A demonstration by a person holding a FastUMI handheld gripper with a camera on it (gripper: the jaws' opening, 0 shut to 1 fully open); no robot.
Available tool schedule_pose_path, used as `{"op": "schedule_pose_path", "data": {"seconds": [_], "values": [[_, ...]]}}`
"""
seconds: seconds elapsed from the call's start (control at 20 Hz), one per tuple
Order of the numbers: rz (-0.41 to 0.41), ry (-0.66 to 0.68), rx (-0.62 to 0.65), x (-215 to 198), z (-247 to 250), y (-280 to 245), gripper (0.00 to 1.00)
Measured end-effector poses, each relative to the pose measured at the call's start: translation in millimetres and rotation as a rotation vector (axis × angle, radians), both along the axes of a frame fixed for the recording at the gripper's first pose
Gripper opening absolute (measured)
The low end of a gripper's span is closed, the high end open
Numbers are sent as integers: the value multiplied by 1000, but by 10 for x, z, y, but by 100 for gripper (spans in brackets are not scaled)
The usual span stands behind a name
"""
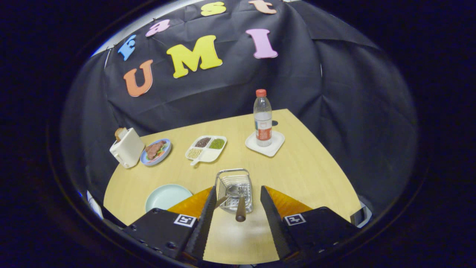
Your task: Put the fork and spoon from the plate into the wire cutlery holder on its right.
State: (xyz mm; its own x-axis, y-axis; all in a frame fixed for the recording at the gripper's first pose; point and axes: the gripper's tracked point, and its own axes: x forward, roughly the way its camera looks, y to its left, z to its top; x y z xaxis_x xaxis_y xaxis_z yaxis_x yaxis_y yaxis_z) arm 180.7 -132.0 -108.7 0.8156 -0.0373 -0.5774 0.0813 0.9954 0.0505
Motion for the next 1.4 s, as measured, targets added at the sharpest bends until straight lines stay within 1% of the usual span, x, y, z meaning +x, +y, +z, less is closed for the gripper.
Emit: {"op": "schedule_pose_path", "data": {"seconds": [0.05,0.1,0.15,0.25,0.3,0.35,0.4,0.55,0.6,0.7,0.8,0.95,1.05,1.2,1.4], "values": [[5,-33,-7,-25,58,50,72],[7,-61,-21,-50,101,92,81],[9,-87,-30,-81,142,117,86],[26,-156,-25,-126,259,260,89],[34,-197,-21,-160,314,329,94],[49,-230,-14,-187,356,404,96],[61,-251,-14,-245,364,482,97],[17,-272,-75,-416,372,492,97],[22,-290,-83,-480,391,578,97],[57,-334,-85,-613,439,776,97],[68,-390,-116,-757,516,892,97],[128,-521,-134,-1020,747,1234,97],[120,-585,-156,-1202,872,1330,97],[90,-590,-192,-1385,887,1428,96],[84,-559,-183,-1563,849,1525,96]]}}
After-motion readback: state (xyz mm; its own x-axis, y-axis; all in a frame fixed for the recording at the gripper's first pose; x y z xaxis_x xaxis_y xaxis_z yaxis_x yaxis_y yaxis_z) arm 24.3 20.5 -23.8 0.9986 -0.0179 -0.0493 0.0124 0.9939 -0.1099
